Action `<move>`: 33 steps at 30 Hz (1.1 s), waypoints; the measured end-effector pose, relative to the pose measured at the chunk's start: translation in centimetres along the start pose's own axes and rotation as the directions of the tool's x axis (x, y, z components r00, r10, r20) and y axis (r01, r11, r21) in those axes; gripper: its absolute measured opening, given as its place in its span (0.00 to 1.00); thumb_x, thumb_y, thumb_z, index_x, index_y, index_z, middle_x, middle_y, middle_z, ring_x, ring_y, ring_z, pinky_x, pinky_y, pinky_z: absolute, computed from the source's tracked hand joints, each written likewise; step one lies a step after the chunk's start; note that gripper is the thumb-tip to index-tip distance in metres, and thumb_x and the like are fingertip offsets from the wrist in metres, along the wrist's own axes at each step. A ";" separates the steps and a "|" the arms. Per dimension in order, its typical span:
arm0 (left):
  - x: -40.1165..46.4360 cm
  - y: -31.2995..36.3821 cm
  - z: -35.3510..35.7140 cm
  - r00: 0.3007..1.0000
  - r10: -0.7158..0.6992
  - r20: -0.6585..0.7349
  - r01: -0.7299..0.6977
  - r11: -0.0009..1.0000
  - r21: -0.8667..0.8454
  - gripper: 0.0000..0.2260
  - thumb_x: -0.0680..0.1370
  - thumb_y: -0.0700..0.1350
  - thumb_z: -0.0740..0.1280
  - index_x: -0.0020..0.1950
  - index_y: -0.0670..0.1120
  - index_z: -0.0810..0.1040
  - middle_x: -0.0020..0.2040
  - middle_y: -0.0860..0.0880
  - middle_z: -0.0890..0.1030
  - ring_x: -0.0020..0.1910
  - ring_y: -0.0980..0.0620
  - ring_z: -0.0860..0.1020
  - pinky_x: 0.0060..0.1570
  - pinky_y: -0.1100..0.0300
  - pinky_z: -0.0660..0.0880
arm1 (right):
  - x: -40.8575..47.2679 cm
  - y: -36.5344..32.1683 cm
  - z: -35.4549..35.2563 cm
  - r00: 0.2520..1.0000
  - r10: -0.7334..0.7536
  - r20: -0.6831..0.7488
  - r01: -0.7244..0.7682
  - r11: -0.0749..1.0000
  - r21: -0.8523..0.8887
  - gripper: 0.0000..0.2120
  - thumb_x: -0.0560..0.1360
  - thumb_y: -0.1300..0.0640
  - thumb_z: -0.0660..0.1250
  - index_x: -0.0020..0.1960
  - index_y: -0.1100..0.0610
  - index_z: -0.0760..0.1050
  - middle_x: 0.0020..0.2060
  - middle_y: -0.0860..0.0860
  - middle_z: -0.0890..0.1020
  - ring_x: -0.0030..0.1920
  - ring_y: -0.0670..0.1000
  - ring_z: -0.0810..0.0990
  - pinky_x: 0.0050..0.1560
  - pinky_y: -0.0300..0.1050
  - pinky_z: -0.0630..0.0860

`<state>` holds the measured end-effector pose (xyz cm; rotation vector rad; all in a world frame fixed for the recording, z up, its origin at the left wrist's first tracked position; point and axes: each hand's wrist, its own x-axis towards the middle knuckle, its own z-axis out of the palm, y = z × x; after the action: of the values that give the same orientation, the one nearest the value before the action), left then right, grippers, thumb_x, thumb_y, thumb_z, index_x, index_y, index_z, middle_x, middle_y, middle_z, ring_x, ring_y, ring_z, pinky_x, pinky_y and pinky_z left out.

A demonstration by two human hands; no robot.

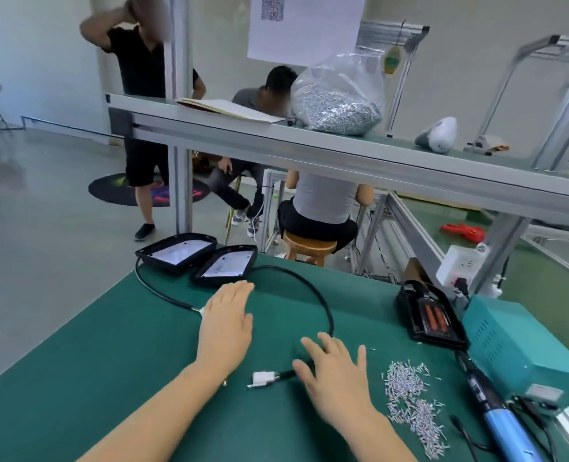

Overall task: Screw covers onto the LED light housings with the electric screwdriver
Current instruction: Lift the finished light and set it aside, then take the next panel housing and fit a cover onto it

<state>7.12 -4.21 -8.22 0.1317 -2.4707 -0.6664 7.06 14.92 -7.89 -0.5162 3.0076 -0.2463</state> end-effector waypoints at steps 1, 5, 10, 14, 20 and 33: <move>1.1 -0.7 0.0 1.000 -0.023 -0.002 0.023 0.998 0.063 0.22 0.75 0.37 0.65 0.69 0.43 0.69 0.68 0.49 0.71 0.68 0.48 0.66 0.68 0.56 0.59 | 0.0 -0.2 0.3 1.000 -0.015 0.017 0.015 1.000 0.000 0.23 0.83 0.43 0.49 0.77 0.43 0.56 0.78 0.47 0.54 0.78 0.49 0.51 0.75 0.63 0.40; 4.7 -3.3 0.3 0.997 -0.076 0.027 0.067 0.963 0.261 0.21 0.77 0.41 0.62 0.70 0.46 0.64 0.69 0.50 0.69 0.69 0.49 0.64 0.67 0.56 0.59 | 0.4 -0.7 1.3 0.996 -0.080 0.050 0.079 0.997 0.021 0.21 0.84 0.50 0.52 0.76 0.41 0.58 0.78 0.45 0.51 0.78 0.50 0.49 0.75 0.63 0.44; 7.2 -5.6 1.2 0.988 -0.103 0.116 0.041 0.895 0.443 0.23 0.79 0.42 0.60 0.73 0.48 0.60 0.71 0.50 0.67 0.71 0.49 0.62 0.71 0.51 0.56 | 0.7 -0.8 2.4 0.988 -0.151 0.033 0.147 0.983 0.109 0.21 0.82 0.58 0.53 0.73 0.44 0.66 0.76 0.44 0.57 0.76 0.48 0.55 0.76 0.50 0.52; 7.8 -6.5 1.9 0.981 -0.071 0.183 -0.018 0.895 0.446 0.19 0.79 0.43 0.61 0.70 0.49 0.67 0.68 0.50 0.72 0.67 0.49 0.69 0.65 0.55 0.61 | 1.0 -0.1 2.7 0.972 -0.206 -0.109 0.223 0.958 0.180 0.13 0.81 0.56 0.58 0.63 0.48 0.74 0.63 0.42 0.71 0.67 0.45 0.67 0.62 0.33 0.60; 8.6 -6.1 1.5 0.986 0.051 0.160 -0.121 0.874 0.471 0.09 0.80 0.43 0.59 0.59 0.48 0.73 0.57 0.51 0.77 0.55 0.49 0.74 0.51 0.59 0.64 | 1.0 0.4 2.5 0.946 -0.174 -0.275 0.264 0.903 0.338 0.06 0.81 0.59 0.61 0.54 0.52 0.76 0.50 0.40 0.75 0.53 0.43 0.74 0.52 0.31 0.67; -3.8 2.8 0.0 0.851 0.516 0.097 -0.523 0.822 0.223 0.21 0.46 0.29 0.69 0.34 0.45 0.78 0.33 0.50 0.76 0.28 0.49 0.73 0.34 0.58 0.61 | 0.3 -0.5 -4.1 0.888 0.131 -0.441 0.331 0.482 0.811 0.09 0.80 0.61 0.63 0.47 0.49 0.78 0.35 0.45 0.81 0.32 0.42 0.69 0.35 0.31 0.67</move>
<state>10.40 -0.86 -8.69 -0.4572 -2.4459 -0.1281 6.52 14.99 -3.78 -0.5424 2.6172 -2.0433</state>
